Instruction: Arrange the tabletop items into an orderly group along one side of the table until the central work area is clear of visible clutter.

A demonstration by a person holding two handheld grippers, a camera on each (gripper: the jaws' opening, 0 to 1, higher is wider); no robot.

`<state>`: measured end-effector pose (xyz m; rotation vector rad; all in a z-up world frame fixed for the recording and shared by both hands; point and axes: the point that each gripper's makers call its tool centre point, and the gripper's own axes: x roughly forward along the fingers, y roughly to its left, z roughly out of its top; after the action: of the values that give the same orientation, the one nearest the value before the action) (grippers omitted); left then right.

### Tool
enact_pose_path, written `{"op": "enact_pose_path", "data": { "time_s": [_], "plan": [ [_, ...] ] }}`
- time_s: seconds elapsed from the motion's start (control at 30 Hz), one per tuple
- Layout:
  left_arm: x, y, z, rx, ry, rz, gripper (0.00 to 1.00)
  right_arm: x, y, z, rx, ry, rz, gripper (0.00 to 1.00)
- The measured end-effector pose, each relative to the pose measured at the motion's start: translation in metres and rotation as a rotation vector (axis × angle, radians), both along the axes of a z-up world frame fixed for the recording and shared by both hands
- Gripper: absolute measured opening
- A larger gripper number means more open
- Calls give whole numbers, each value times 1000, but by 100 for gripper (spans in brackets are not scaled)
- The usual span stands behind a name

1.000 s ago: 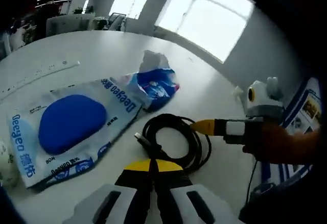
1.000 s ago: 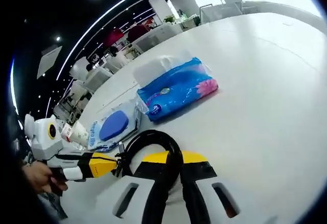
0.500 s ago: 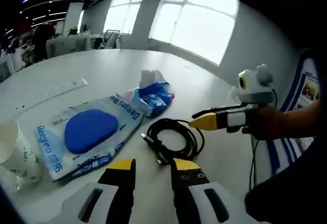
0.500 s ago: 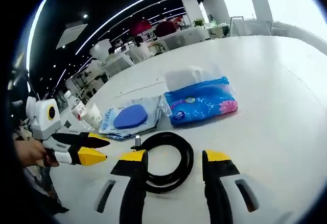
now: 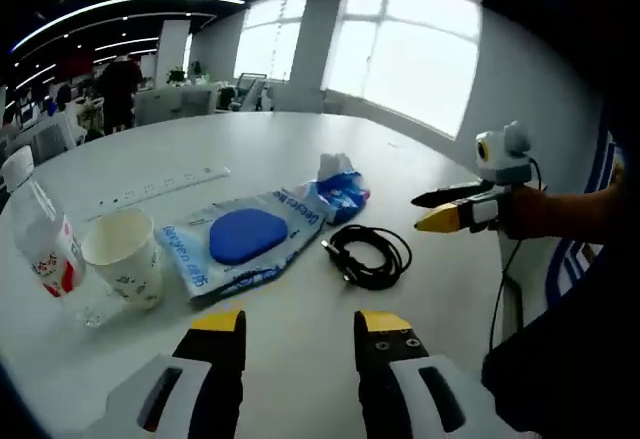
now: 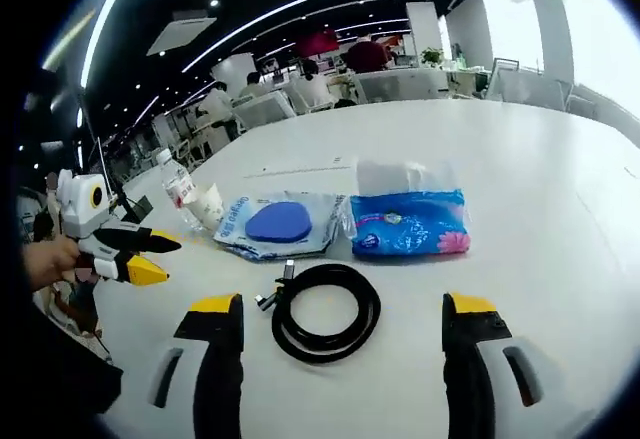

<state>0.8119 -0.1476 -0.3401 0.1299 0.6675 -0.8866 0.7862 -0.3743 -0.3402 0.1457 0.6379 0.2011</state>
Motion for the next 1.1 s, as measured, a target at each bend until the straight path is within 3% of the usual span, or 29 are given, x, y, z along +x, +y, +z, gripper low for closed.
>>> {"op": "enact_pose_path", "data": {
  "time_s": [0.4,0.6,0.87,1.1],
  "plan": [
    [-5,63,30,17,-20,126,61,-9,-5,13,-14,-26,50,93],
    [-8,89,37,38,-24,171,67,-12,-5,21,-18,-38,68,99],
    [-15,100,47,31,-20,187,76,-20,-4,26,-35,-32,99,100],
    [-17,95,66,9,-35,194,81,-25,-5,24,-36,-24,114,100]
  ]
}}
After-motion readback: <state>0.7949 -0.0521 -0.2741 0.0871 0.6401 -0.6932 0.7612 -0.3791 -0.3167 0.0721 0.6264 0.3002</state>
